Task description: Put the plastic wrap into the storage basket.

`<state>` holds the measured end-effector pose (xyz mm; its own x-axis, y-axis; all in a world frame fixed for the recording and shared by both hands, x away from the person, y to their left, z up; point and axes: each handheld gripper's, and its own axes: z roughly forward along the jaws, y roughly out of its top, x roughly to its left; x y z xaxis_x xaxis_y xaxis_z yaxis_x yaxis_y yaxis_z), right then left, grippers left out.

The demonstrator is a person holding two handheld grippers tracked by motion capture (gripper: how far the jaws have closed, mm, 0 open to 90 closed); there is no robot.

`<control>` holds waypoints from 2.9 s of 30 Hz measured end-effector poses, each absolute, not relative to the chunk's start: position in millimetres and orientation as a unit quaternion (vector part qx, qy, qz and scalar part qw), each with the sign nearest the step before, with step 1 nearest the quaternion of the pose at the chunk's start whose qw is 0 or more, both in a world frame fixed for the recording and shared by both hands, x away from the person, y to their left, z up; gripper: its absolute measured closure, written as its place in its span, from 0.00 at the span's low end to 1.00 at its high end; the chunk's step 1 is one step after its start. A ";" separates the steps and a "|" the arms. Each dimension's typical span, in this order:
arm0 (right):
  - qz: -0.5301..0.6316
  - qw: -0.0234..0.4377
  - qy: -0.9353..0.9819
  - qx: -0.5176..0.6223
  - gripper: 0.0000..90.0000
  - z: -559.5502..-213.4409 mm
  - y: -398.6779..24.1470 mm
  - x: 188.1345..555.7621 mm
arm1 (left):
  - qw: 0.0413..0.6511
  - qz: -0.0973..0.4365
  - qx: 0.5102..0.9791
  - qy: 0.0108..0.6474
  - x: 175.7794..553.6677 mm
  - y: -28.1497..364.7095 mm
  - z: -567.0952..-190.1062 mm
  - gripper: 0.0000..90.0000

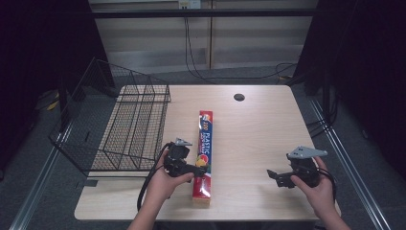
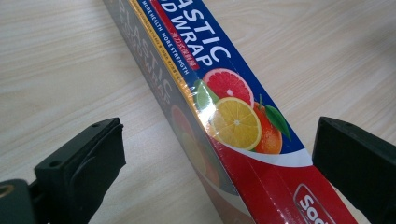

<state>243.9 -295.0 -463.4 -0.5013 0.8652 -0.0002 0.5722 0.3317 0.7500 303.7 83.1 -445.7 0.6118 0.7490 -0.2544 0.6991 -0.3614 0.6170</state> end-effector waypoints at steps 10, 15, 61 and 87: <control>0.359 0.209 0.788 0.455 0.03 -462.1 -297.0 242.4 | 0.358 0.038 0.829 0.428 303.8 77.5 -446.1 0.01; 0.358 0.209 0.786 0.459 0.03 -461.7 -297.5 241.5 | 0.350 0.031 0.835 0.423 306.9 72.6 -448.1 0.00; 0.376 0.221 0.769 0.467 0.03 -455.2 -305.9 237.5 | 0.227 0.019 0.831 0.508 376.7 24.1 -454.6 0.28; 0.381 0.228 0.763 0.470 0.03 -452.7 -308.4 237.5 | 0.122 0.020 0.836 0.534 380.1 4.0 -442.6 0.48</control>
